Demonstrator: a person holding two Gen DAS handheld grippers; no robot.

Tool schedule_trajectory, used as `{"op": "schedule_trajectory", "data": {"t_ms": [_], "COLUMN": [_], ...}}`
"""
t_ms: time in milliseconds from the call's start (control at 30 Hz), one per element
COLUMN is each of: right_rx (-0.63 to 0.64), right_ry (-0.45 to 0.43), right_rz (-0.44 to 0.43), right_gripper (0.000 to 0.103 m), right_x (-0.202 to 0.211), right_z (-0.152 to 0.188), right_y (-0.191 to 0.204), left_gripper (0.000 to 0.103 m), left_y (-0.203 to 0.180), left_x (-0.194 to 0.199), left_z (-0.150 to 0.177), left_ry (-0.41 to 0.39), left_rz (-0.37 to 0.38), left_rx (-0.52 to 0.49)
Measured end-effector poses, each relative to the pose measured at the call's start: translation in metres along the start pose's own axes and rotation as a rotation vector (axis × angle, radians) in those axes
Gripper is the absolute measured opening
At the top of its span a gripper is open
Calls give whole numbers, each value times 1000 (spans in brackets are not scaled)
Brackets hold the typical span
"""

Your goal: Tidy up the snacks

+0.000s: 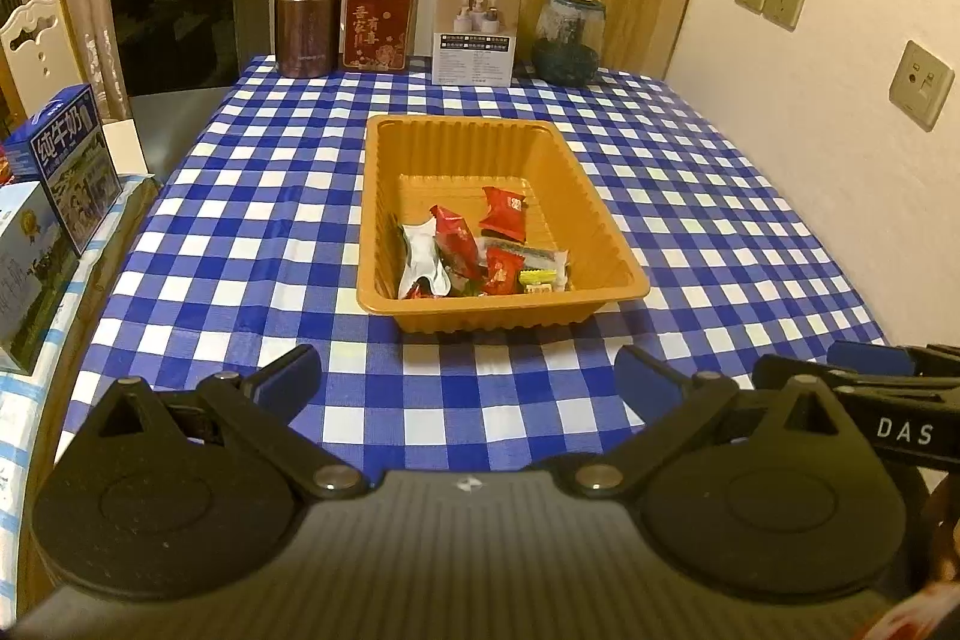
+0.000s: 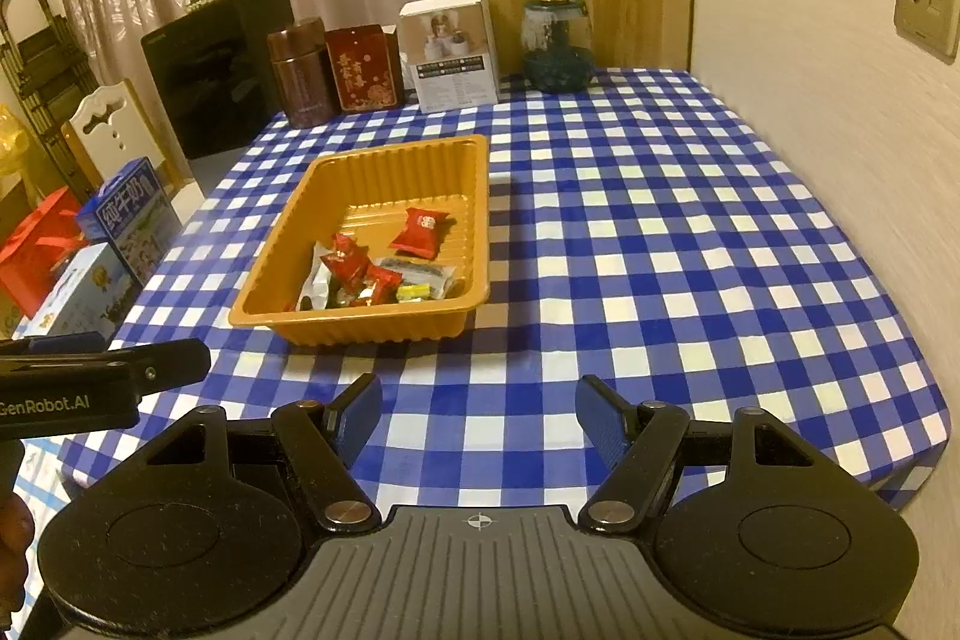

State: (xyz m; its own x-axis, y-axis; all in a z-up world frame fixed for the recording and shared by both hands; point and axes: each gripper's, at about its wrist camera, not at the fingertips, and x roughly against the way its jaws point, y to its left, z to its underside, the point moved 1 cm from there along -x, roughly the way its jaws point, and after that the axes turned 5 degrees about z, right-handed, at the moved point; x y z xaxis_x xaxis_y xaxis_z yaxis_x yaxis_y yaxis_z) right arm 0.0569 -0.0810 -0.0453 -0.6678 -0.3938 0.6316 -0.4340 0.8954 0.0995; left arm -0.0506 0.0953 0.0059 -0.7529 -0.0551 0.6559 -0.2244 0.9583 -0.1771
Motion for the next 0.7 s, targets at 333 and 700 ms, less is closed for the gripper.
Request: {"op": "schedule_trajectory", "data": {"t_ms": [333,700], "right_rx": [4,7], "right_ry": [1,6], "right_rz": [2,7], "right_gripper": [71,71], "right_x": [-2,-4], "right_z": [2,3], "right_y": [2,1], "left_gripper": [103,103], "left_y": [1,1], "left_x": [0,-1], "left_z": [3,4], "left_ry": [-2,-2], "left_rz": [-3,-6], "left_rx": [0,-1]}}
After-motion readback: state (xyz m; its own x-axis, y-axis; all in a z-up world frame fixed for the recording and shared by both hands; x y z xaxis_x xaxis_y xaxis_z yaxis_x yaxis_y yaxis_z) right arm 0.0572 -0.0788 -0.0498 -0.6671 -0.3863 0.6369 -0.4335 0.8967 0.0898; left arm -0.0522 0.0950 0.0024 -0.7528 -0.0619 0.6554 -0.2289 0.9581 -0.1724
